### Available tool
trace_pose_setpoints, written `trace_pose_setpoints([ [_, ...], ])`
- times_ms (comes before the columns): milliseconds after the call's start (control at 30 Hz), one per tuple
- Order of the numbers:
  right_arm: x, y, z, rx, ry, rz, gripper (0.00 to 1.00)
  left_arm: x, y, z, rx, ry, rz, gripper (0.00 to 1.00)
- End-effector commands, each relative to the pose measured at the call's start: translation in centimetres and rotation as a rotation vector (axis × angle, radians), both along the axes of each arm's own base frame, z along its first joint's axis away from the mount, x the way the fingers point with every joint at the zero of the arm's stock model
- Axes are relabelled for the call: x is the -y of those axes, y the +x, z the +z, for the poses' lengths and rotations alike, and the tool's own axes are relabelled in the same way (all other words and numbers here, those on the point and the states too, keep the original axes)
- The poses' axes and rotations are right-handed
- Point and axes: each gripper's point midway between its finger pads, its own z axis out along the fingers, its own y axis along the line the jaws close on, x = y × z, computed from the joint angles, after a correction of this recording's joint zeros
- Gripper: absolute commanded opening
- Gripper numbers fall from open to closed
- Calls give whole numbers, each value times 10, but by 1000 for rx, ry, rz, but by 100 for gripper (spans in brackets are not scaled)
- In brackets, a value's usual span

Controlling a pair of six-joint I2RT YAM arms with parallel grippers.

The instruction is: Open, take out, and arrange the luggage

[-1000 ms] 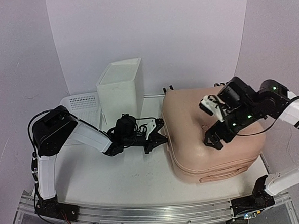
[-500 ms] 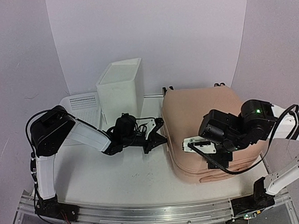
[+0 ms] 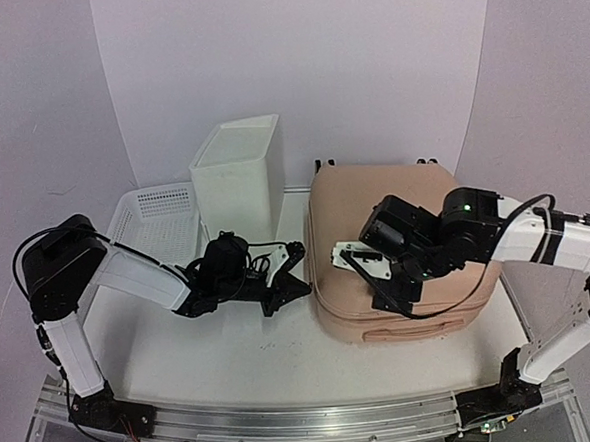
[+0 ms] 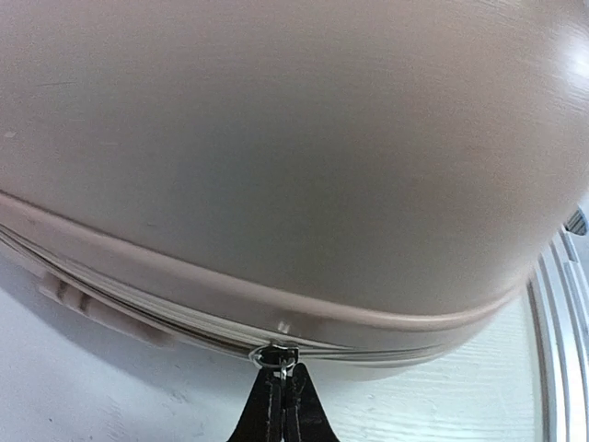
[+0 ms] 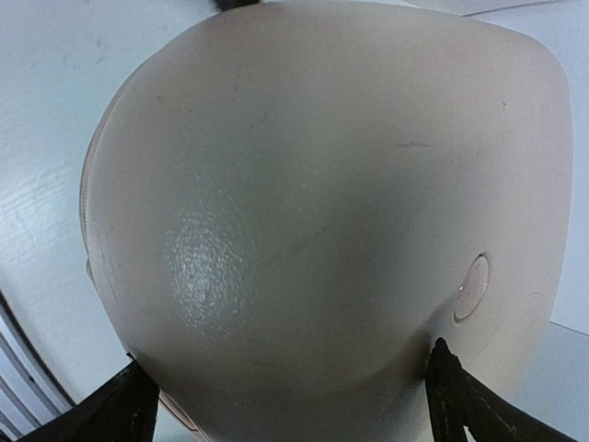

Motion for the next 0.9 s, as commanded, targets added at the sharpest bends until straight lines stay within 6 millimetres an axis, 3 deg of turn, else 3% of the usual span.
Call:
trace_pose_setpoints([
  [0,11,47,-53,-29,-19,-312,98,7,-62,45,-8,-90,-152,0],
  [233,-12,69,-64,-52,125,-560,98,45,-101,36,-79,-69,-128,0],
  [367,-42,58,-72,-208,283,-647,98,67,-116,45,-60,-90,-161,0],
  [467,-56,52,-48,-276,389,-625,98,61,-103,48,12,-82,-92,0],
  [567,-51,46,7,-267,499,-564,98,50,-99,48,42,-73,-73,0],
  [633,-39,45,37,-249,551,-551,98,43,-92,46,41,-63,-40,0],
  [700,-14,57,57,-218,598,-599,98,36,-80,44,14,-62,6,0],
  [867,83,138,72,-181,740,-931,98,34,-72,48,-49,-76,37,0],
])
